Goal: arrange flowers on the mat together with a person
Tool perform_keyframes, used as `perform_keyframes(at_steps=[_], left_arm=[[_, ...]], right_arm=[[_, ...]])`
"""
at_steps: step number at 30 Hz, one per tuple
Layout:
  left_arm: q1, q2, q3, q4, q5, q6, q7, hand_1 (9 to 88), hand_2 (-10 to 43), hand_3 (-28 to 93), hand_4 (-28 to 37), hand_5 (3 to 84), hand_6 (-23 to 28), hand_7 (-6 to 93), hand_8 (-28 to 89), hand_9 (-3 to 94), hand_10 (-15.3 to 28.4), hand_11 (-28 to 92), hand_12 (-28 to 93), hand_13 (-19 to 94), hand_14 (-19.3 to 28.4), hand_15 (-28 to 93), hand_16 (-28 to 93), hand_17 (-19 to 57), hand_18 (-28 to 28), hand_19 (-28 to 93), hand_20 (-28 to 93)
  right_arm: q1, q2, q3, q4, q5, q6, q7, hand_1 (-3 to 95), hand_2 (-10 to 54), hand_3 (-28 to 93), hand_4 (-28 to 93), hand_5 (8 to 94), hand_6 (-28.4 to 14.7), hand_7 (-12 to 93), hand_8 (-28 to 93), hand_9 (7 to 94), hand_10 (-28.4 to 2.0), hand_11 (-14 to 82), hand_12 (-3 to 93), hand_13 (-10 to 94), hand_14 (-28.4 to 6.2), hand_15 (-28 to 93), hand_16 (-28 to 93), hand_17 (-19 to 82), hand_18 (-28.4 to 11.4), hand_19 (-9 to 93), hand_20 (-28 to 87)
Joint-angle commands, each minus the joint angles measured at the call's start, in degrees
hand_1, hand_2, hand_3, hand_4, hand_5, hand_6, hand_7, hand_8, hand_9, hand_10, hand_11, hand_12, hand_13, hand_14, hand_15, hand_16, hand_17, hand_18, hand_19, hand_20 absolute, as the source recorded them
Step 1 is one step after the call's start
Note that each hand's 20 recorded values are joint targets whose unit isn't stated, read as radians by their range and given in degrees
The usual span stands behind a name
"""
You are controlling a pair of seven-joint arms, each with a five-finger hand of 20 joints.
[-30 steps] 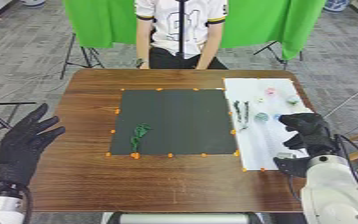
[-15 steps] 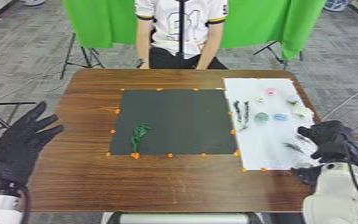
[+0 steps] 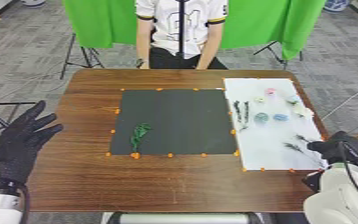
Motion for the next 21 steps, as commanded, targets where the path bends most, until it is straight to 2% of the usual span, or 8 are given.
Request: perform_keyframes(at_steps=[1, 14, 20, 21], left_arm=[[0.74, -0.12, -0.03, 0.36, -0.06, -0.31, 0.04, 21.0, 7.3, 75, -24.3, 30.6, 4.7, 10.6, -9, 30.2, 15.3, 20, 11, 21, 21.8, 48, -6, -8.9, 16.9, 37, 15], [0.87, 0.15, 0.05, 0.42, -0.41, -0.27, 0.65, 21.2, 7.2, 75, -24.3, 30.5, 4.6, 10.6, -9, 30.2, 15.3, 20, 11, 21, 21.8, 48, -6, -9.0, 16.9, 37, 15], [0.59, -0.45, -0.27, 0.39, -0.02, -0.55, -0.16, 21.2, 7.2, 75, -24.2, 30.6, 4.7, 10.5, -9, 30.2, 15.2, 20, 11, 21, 21.8, 48, -6, -8.9, 16.9, 37, 15], [0.54, -0.45, -0.28, 0.39, 0.02, -0.6, -0.23, 21.2, 7.2, 75, -24.2, 30.6, 4.7, 10.5, -9, 30.2, 15.2, 20, 11, 21, 21.8, 48, -6, -8.9, 16.9, 37, 15]], right_arm=[[2.04, -0.3, -2.02, 3.98, 1.05, -2.05, 0.82, 36.2, -4.1, 66, -16, 51.9, -8.5, 8, -9, 67.2, -21.8, 18.0, 14.7, 76, -13.6, 59, 11, 59, -11.7, 93, 1], [7.91, -0.68, -6.7, 8.34, 2.17, -5.4, -0.11, 40.1, -6.3, 64, -17, 55.7, -6.6, 7, -8, 67.7, -19.1, 18.5, 14.1, 76, -12.6, 59, 11, 59, -11.2, 93, 1], [11.19, -0.6, -10.68, 10.75, -0.58, -7.03, -0.09, 47.8, -9.2, 63, -20, 66.8, -2.8, 10, -10, 78.0, -14.1, 22.1, 14.2, 80, -9.4, 56, 12, 60, -10.0, 93, 2], [11.4, -0.74, -10.81, 11.04, -0.55, -7.54, -0.28, 49.9, -9.3, 61, -21, 70.0, -2.4, 12, -7, 80.2, -13.5, 22.3, 14.6, 81, -8.7, 55, 12, 61, -9.9, 93, 2]])
